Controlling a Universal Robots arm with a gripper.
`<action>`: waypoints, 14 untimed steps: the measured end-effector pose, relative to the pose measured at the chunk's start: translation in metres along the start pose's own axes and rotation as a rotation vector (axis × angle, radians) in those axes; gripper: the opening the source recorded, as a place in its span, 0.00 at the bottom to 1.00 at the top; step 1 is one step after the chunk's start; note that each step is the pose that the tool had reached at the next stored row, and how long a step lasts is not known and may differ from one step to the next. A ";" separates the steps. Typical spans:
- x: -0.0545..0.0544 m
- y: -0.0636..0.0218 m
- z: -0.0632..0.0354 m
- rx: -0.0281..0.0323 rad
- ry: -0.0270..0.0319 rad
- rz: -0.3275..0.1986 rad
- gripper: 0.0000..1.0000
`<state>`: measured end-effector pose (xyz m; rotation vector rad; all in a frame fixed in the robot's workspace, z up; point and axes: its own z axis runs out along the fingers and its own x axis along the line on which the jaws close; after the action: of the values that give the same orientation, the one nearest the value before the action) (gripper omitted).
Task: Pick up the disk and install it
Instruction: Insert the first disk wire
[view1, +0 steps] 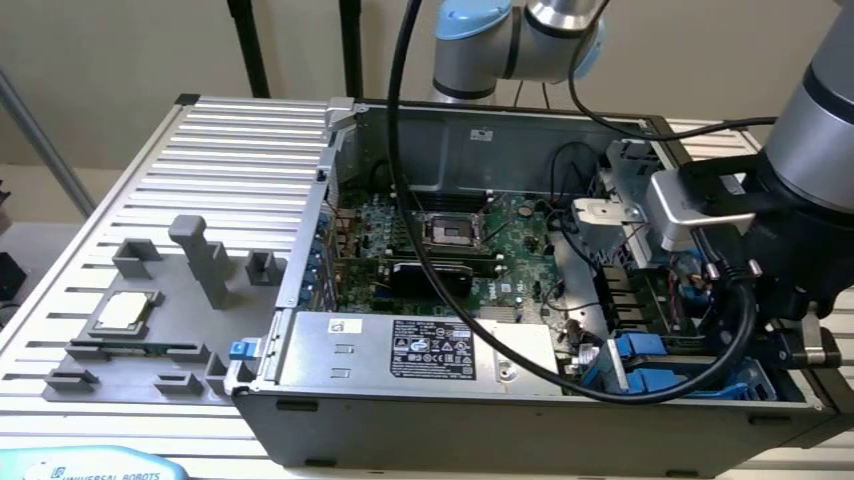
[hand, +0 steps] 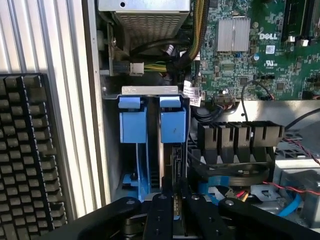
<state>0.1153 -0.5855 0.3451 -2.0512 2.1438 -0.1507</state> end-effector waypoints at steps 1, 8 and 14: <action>0.000 0.0006 0.0000 0.0068 0.0001 0.000 0.16; -0.001 0.0141 -0.0022 0.0357 0.0465 -0.011 0.16; -0.017 0.0159 -0.0012 0.0457 0.0911 -0.021 0.16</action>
<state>0.1001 -0.5677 0.3441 -2.0803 2.1497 -0.2987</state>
